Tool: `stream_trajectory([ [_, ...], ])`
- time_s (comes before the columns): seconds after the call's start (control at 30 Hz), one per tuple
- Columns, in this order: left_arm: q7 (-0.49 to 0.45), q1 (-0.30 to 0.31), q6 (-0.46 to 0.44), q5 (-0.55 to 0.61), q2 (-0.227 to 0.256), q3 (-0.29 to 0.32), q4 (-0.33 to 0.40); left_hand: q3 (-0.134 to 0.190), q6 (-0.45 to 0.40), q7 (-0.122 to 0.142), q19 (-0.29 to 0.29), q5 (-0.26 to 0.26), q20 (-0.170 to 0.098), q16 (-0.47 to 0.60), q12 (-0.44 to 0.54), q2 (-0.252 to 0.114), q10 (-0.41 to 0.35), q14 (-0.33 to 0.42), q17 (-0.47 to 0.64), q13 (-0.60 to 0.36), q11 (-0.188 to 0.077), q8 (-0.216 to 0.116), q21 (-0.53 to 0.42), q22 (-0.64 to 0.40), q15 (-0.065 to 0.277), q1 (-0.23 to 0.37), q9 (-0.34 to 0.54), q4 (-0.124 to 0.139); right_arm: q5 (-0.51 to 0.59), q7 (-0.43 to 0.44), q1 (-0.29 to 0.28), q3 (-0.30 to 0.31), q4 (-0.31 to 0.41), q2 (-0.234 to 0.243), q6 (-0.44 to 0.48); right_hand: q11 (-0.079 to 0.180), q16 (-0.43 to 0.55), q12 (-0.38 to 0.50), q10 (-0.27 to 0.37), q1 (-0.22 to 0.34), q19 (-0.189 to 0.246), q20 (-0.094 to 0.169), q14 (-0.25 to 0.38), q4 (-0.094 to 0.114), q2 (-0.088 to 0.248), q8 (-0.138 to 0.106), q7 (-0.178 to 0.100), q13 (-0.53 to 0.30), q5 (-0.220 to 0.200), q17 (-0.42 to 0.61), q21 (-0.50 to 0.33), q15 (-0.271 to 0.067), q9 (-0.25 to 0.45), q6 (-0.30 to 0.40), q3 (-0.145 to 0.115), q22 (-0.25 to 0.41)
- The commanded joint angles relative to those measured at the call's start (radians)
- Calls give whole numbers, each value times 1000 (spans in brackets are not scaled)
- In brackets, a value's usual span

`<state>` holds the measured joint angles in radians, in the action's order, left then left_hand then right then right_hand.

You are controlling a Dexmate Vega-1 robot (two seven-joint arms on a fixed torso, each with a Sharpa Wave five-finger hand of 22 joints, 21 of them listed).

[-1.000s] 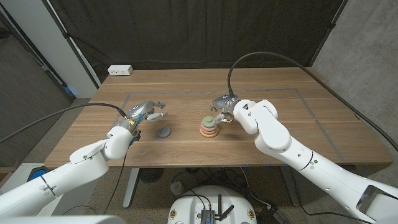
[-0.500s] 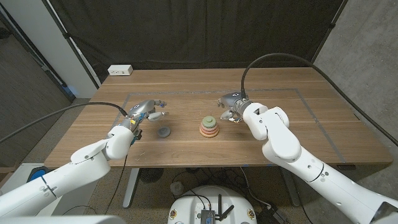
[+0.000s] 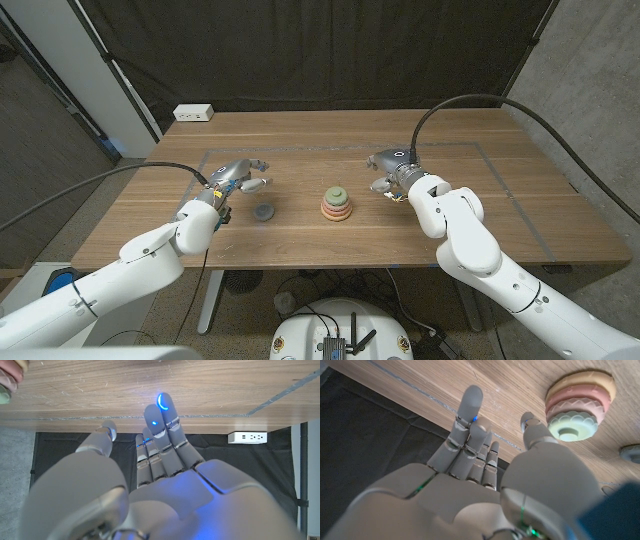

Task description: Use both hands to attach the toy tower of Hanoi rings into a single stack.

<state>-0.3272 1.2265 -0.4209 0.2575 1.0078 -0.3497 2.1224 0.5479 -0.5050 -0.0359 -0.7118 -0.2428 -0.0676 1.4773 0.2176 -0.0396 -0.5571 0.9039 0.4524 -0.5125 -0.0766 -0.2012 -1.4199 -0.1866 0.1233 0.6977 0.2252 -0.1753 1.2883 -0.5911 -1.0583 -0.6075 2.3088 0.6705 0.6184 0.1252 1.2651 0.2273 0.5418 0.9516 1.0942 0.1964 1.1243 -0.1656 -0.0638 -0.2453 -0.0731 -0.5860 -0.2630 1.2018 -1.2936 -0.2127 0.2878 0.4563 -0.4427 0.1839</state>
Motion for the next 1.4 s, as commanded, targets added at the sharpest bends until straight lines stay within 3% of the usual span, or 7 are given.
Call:
stream_trajectory([
  [0.03, -7, -34, -4, -25, -43, -20, -19, 5, 5, -1, -10, -8, -104, 11, -4, 8, 3, 12, 3, -2, -5, -1, -8, 1, 93, 5, 6, 0, 53, 63, -64, 42, 3, 39, 36, -1, 4, 3, 7, 5, 7, 24, 13, 4, 11, -15, 0, -4, -9, 5, -6, -8, -1, 28, -4, 3],
  [0.3, -22, -58, -52, -7, -64, -42, -15, 3, 4, -1, -6, -7, -102, 7, -4, 13, 2, 7, -2, -1, -6, -2, -8, 1, 93, 3, 6, 1, -33, 163, -135, 112, 13, 53, 57, -9, 7, -11, -23, -1, 4, 24, 16, 8, 10, -16, 2, -6, -10, 12, -6, -7, -2, 37, -2, 4],
  [0.57, 0, -57, -57, -24, -52, -52, 7, 2, 3, -1, -4, -6, -101, 6, -4, 15, 2, 6, -4, -1, -5, -2, -7, 1, 93, 2, 6, 2, -103, 303, -194, 126, -2, 41, 95, -18, -3, -21, -44, 0, 2, 25, 5, 7, 11, -12, 5, -4, -11, 6, -4, -7, -3, 36, -2, 3],
  [1.17, 20, -82, -61, -29, -51, -91, 8, 4, 10, -2, 10, -7, -97, 1, -8, 18, 10, -5, -9, 1, -4, 0, -4, 1, 93, 2, 6, 3, -249, 522, -218, 116, -51, 82, 120, -15, -10, -20, -49, 1, -6, 23, -5, 8, 10, 0, 2, -12, -11, 6, -4, -6, -6, 19, -1, 3],
  [1.4, 37, -94, -45, -28, -42, -101, 1, 4, 9, -2, 12, -7, -97, 0, -5, 19, 4, -7, -10, 1, -6, -1, -4, 1, 93, 0, 6, 4, -253, 557, -210, 87, -51, 98, 160, -15, -17, -15, -40, 2, -10, 23, -13, 8, 11, 2, 2, -13, -11, 1, -3, -7, -7, 16, -1, 3],
])
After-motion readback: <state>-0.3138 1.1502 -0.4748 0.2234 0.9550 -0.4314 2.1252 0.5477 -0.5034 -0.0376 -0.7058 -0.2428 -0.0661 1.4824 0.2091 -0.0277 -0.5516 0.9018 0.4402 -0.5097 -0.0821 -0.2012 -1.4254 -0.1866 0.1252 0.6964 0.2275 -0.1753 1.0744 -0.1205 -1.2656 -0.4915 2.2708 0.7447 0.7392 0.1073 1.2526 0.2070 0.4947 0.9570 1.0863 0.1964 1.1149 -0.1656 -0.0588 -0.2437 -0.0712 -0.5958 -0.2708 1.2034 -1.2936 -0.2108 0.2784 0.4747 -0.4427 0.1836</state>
